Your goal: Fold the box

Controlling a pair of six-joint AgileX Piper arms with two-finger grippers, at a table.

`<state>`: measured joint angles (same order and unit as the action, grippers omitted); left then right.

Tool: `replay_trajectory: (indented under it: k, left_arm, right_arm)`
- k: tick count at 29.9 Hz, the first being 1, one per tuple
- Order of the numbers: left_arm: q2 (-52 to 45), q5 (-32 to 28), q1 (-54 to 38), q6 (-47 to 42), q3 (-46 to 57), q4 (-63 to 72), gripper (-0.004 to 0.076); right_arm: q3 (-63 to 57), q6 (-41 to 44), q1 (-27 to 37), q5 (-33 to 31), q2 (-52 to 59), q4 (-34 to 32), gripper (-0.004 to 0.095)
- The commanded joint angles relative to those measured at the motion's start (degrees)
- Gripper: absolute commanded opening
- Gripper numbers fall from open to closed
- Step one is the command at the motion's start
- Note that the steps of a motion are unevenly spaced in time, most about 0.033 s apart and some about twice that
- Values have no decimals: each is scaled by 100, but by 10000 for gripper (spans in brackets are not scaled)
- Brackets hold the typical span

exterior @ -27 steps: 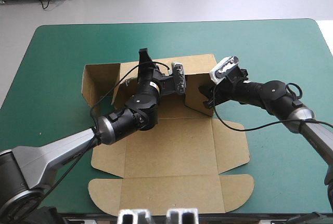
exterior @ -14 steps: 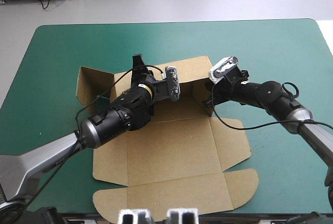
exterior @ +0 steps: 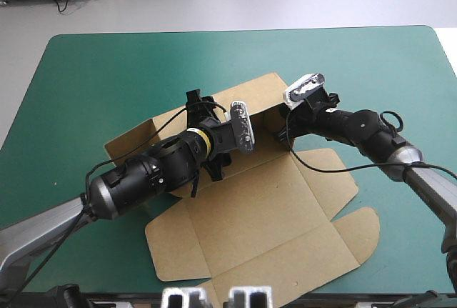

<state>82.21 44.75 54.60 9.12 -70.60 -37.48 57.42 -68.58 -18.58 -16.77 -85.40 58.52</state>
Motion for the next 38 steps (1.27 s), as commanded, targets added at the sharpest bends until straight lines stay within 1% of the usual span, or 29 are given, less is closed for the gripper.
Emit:
replay_trajectory:
  k: [1,2,3,5,7,11,12,14,15,18,20,23,24,25,27,28,30,33,36,38]
  left_arm:
    - [-458,-164,162,-309,-140,-113,616]
    - [-539,-164,190,-401,-140,-104,606]
    - [-622,-164,221,-464,-140,-104,579]
    - [-758,-189,249,-561,-140,-87,488]
    - [-895,-269,249,-561,-152,84,343]
    - [-1072,-309,249,-561,-200,181,17]
    - [-1098,-297,249,-551,-225,146,-8]
    - [-1141,-104,237,-625,-339,-119,4]
    - [-1169,127,237,-846,-429,-310,4]
    - [-1169,700,155,-1375,-689,-838,13]
    - [-1169,943,-72,-1461,-898,-776,13]
    - [-1184,1021,-684,-1421,-1175,-228,13]
    - [-1196,1050,-910,-1331,-1256,12,13]
    - [-1196,1075,-1290,-1140,-1348,486,13]
    - [-1196,1142,-1944,-660,-1521,1332,13]
    - [-1196,1154,-2415,-384,-1582,1932,13]
    - [-1196,1210,-3122,4,-1632,2737,13]
    - [-1196,1386,-4057,464,-1640,3665,13]
    - [-1196,1494,-4920,905,-1640,4539,12]
    - [-1196,1508,-5312,1104,-1640,4765,12]
  right_arm:
    - [511,377,94,154,211,-229,-23]
    - [597,515,154,73,211,-338,-23]
    - [701,683,251,-58,211,-489,-23]
    - [879,947,448,-365,183,-828,-23]
    - [1070,1302,650,-656,117,-1224,-23]
    - [1353,1798,900,-1001,-60,-1751,-23]
    - [1392,1858,943,-1067,-71,-1827,-23]
    - [1472,1911,1020,-1327,-81,-1944,-23]
    - [1516,1911,1054,-1491,-81,-1967,-23]
    - [1776,1937,1176,-2398,-71,-2060,-24]
    - [1999,2026,1235,-3064,-71,-2185,-24]
    - [2375,2235,1273,-3994,-71,-2629,-23]
    - [2470,2306,1277,-4218,-71,-2778,-23]
    - [2612,2451,1286,-4534,-71,-3058,-23]
    - [2810,2680,1286,-4932,-71,-3504,-23]
    - [2897,2814,1286,-5109,-71,-3715,-24]
    - [3031,2931,1286,-5316,-71,-4054,-24]
    - [3188,3203,1286,-5360,-95,-4384,-24]
    - [3419,3365,1286,-5466,-346,-4452,-24]
    - [3589,3465,1286,-5501,-644,-4452,-24]
